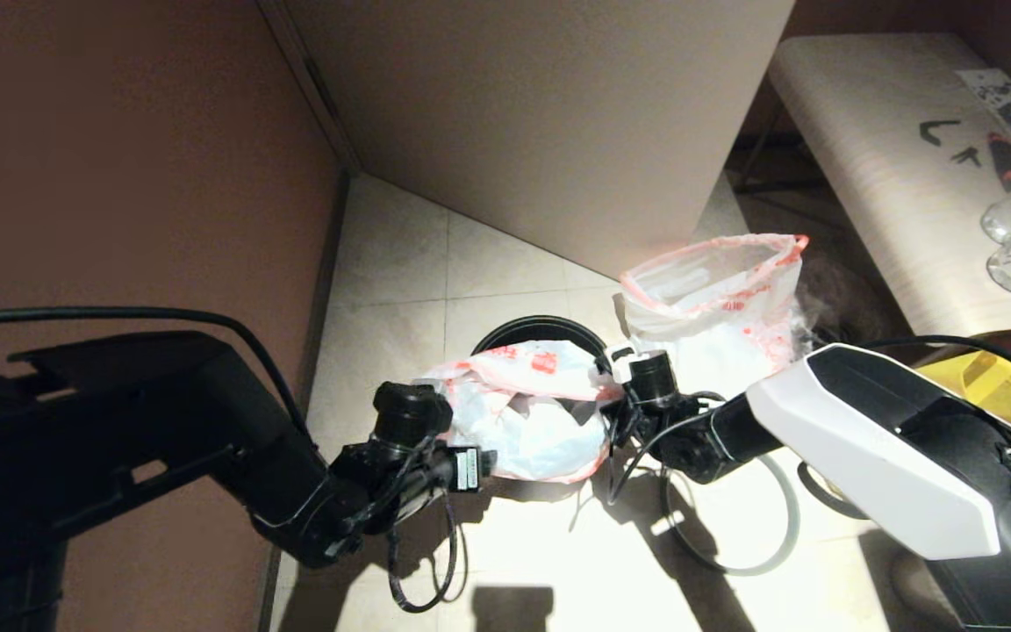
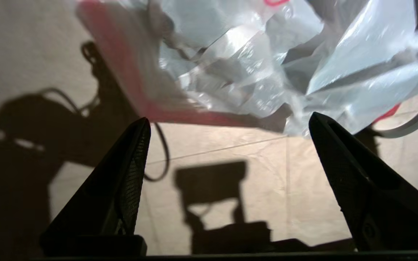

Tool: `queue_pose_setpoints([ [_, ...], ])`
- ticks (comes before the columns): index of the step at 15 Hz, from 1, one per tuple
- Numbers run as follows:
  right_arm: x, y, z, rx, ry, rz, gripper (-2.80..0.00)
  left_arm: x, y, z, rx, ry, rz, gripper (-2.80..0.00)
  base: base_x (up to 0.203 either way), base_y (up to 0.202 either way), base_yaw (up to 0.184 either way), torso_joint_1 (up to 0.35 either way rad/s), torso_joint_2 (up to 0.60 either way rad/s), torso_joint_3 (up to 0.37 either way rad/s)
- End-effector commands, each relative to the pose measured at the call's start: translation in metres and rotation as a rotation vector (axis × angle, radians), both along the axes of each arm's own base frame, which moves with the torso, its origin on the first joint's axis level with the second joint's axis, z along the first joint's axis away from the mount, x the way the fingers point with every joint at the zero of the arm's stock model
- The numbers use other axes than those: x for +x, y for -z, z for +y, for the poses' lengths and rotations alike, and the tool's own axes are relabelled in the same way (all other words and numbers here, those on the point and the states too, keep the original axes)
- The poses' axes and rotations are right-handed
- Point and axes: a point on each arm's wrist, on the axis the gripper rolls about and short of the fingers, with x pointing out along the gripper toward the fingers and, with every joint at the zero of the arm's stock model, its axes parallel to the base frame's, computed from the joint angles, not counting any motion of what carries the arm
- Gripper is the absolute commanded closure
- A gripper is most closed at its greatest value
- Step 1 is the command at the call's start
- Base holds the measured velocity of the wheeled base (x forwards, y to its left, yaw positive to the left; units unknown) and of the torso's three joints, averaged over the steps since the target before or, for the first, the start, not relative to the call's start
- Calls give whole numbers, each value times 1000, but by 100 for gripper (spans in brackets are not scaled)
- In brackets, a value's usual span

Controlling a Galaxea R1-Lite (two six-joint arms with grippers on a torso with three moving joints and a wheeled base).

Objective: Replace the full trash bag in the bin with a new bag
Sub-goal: Put the new garbage bag on the trash can

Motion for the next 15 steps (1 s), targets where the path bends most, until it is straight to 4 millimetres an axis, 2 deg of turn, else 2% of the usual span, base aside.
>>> queue_pose_setpoints([
  [1,0,-1,2,1,-2,-6,0,13,4,-10,-32,-38,59,-280,0,0,0,0,0,0],
  [4,0,0,1,3,-1,-4,0,37,13,-25,-62,-87,125,-280,0,0,0,0,0,0],
  [6,0,0,1,3,-3,-3,0,49,11,-32,-67,-97,134,-280,0,0,0,0,0,0],
  [7,0,-1,2,5,-4,-6,0,54,9,-36,-68,-109,152,-270,0,0,0,0,0,0],
  [8,-1,-2,3,6,-7,-7,0,59,8,-39,-79,-126,164,0,0,0,0,0,0,0],
  [10,-1,-1,2,6,-6,-5,0,71,12,-46,-84,-146,184,0,0,0,0,0,0,0],
  [13,-1,-1,2,10,-3,-4,0,85,34,-52,-30,-203,247,0,0,0,0,0,0,0],
  [15,-1,0,2,11,-5,-1,0,90,32,-54,-42,-219,233,0,0,0,0,0,0,0],
])
